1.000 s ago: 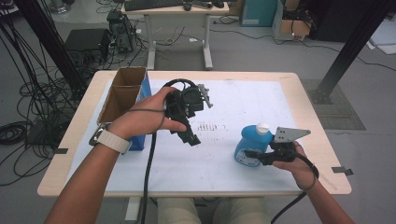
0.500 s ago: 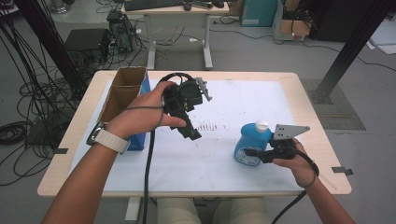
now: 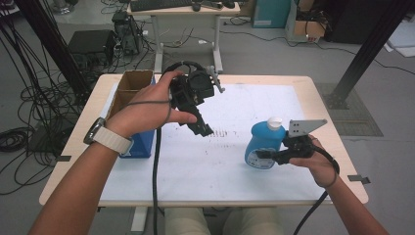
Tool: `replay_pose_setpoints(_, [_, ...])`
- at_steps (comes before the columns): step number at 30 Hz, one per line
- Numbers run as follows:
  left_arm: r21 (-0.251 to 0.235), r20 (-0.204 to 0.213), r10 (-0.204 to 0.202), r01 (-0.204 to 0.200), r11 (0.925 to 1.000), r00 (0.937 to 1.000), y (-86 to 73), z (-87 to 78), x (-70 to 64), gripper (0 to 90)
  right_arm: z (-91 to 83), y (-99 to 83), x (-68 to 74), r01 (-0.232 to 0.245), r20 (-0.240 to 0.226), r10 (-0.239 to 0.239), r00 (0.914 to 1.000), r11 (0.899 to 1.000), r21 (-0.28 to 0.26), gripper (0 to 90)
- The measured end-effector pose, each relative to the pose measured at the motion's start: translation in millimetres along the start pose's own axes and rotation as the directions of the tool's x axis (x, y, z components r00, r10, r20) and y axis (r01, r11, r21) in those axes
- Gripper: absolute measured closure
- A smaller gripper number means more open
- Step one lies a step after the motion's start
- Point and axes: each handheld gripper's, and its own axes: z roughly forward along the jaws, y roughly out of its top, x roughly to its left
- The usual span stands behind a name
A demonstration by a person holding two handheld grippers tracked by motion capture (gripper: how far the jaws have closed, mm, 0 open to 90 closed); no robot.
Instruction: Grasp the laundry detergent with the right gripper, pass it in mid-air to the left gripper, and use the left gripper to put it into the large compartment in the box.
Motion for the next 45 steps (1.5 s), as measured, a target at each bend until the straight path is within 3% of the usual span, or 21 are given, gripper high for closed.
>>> replay_pose_setpoints(2, [0.002, -0.003, 0.006, -0.006, 1.0, 1.0, 2.9, -3.5, 0.0, 8.8, -2.2, 10.6, 0.2, 0.002, -0.032, -0.002, 0.9995, 1.0, 0.001, 42.9])
replay_pose_setpoints(11, [0.003, -0.002, 0.047, -0.047, 0.9989, 0.9989, 21.6, -20.4, 1.5, 8.7, -6.9, 42.5, 0.5, 0.031, -0.088, -0.03, 0.9957, 0.999, 0.012, 42.8])
replay_pose_setpoints(15, [0.008, 0.0, 0.063, -0.063, 0.998, 0.998, 27.8, -23.4, 1.1, 8.6, -6.1, 51.6, 0.6, 0.035, -0.108, -0.033, 0.9936, 0.999, 0.019, 42.8])
replay_pose_setpoints(30, [0.029, 0.041, 0.11, -0.111, 0.9934, 0.9931, 43.5, -25.4, -3.3, 8.2, 6.6, 89.5, 9.0, 0.126, -0.18, -0.121, 0.9763, 0.992, 0.019, 42.9])
replay_pose_setpoints(45, [0.034, 0.063, 0.115, -0.117, 0.9925, 0.9914, 46.0, -18.7, -5.9, 7.8, 30.9, 99.9, 13.8, 0.173, -0.226, -0.159, 0.961, 0.984, 0.044, 42.9])
